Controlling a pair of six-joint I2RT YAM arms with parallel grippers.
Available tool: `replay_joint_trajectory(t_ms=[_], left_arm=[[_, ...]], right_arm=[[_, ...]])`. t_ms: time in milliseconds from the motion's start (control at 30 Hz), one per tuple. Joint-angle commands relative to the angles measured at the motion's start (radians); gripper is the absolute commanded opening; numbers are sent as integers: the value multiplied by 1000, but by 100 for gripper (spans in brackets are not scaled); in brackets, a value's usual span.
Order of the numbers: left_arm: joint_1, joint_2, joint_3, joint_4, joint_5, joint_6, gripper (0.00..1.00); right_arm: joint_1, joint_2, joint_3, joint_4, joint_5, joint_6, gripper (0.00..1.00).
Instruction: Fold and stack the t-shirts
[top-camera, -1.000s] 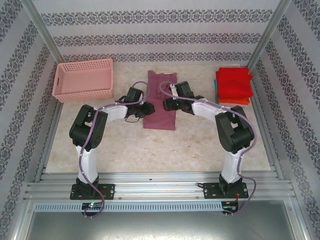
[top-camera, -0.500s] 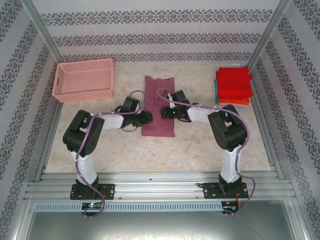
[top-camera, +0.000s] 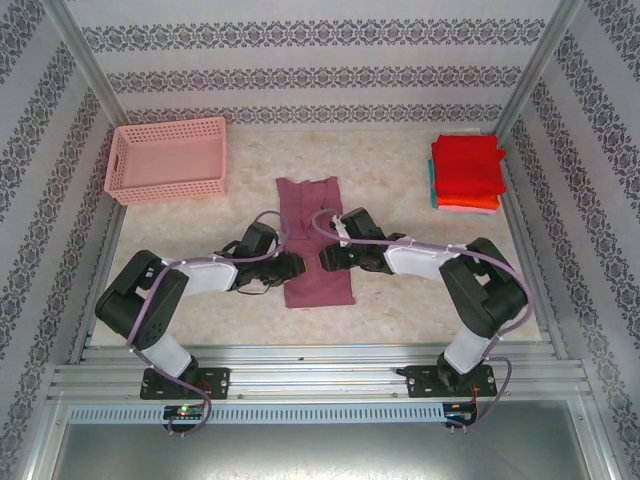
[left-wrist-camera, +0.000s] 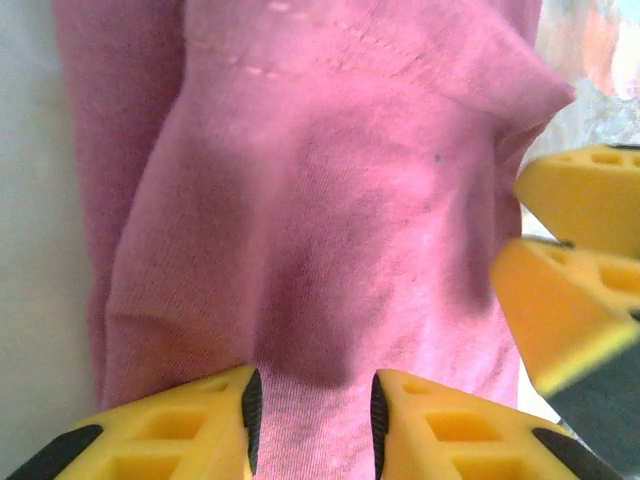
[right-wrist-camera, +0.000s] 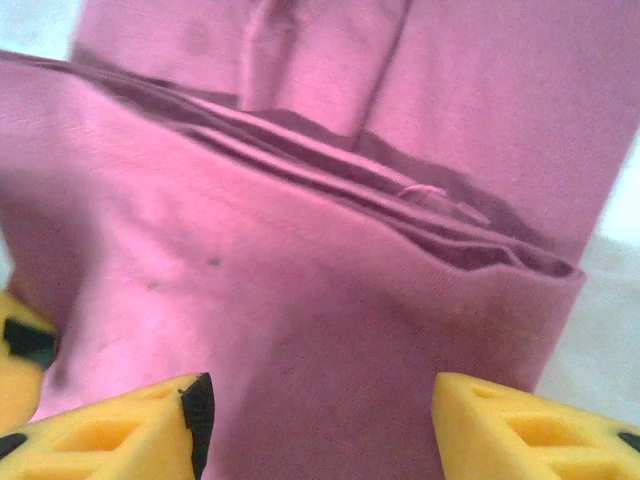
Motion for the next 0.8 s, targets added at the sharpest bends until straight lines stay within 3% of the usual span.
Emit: replay_joint_trajectory(t_ms=[0, 167, 233, 333, 500, 600, 767], left_arm=[[44, -67, 50, -121, -63, 69, 42], [175, -97, 70, -214, -56, 148, 59], [230, -115, 61, -235, -49, 168, 64], [290, -145, 53, -268, -55, 203, 70], [328, -163, 40, -272, -59, 214, 72], [328, -161, 34, -261, -54, 208, 72], [329, -157, 31, -256, -49, 214, 72]], right_arm=[[34, -101, -22, 8, -1, -206, 69], [156, -195, -64, -25, -36, -520, 82], [205, -210, -55, -106, -56, -643, 84], [289, -217, -36, -216, 17, -758, 83], [364, -144, 32, -363, 114, -830, 72], [372, -97, 51, -369, 142, -843, 64], [367, -37, 67, -339, 147, -858, 61]])
